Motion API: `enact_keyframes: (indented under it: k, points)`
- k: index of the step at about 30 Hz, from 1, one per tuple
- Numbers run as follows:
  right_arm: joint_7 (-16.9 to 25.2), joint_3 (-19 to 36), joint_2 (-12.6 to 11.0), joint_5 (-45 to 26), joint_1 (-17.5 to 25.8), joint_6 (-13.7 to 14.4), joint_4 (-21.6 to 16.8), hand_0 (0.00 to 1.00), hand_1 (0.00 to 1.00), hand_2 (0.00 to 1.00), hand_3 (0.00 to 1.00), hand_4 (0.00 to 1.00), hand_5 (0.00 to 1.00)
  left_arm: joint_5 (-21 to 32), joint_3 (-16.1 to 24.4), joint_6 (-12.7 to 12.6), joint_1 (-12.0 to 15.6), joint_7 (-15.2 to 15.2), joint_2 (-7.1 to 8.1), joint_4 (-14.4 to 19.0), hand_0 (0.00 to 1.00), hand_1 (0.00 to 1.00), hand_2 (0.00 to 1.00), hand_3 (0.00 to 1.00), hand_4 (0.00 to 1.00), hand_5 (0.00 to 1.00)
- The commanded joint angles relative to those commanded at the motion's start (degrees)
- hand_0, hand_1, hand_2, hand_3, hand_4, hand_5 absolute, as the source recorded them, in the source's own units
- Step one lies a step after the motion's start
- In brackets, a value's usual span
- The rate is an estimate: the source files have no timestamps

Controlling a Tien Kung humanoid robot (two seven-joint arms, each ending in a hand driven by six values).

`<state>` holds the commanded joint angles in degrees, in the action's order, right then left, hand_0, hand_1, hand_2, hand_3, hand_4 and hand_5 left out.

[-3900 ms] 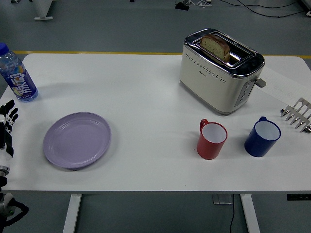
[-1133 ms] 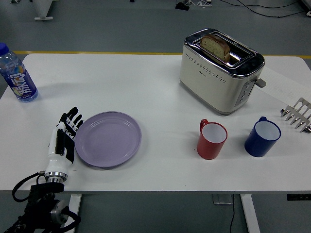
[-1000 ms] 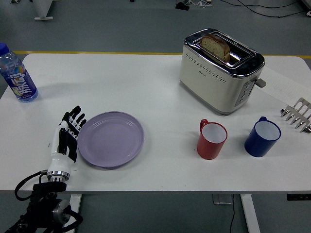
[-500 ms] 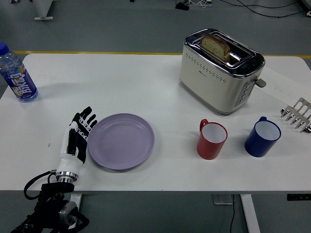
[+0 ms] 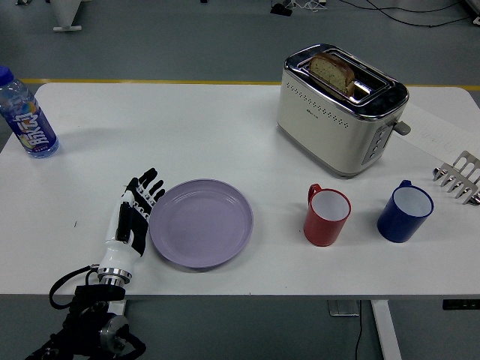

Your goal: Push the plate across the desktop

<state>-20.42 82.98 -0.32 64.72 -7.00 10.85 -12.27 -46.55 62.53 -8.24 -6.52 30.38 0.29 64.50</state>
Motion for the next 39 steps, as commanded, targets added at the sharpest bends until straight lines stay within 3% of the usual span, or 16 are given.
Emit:
enact_keyframes:
  k: [27,36,39]
  points:
    - [0.02,-0.09,-0.17,-0.04,0.49,0.09,-0.06,0.64,0.597,0.689,0.759,0.473,0.526,2.88,-9.9,-0.53,-0.76,0.61,0.72,1.71,0.845,0.868,0.91,0.796,0.503,0.998]
    - [0.09,0.12,-0.2,0.26,0.6,0.06,-0.03,0.64,0.596,0.689,0.76,0.473,0.526,2.85,-10.39,-0.57,-0.81,0.68,0.68,2.35,0.844,0.867,0.908,0.796,0.502,0.998]
    - [0.11,0.22,-0.19,0.38,0.7,0.04,-0.02,0.64,0.596,0.689,0.76,0.473,0.526,2.44,-8.68,-0.77,-0.62,0.7,0.37,2.5,0.843,0.867,0.907,0.795,0.501,0.998]
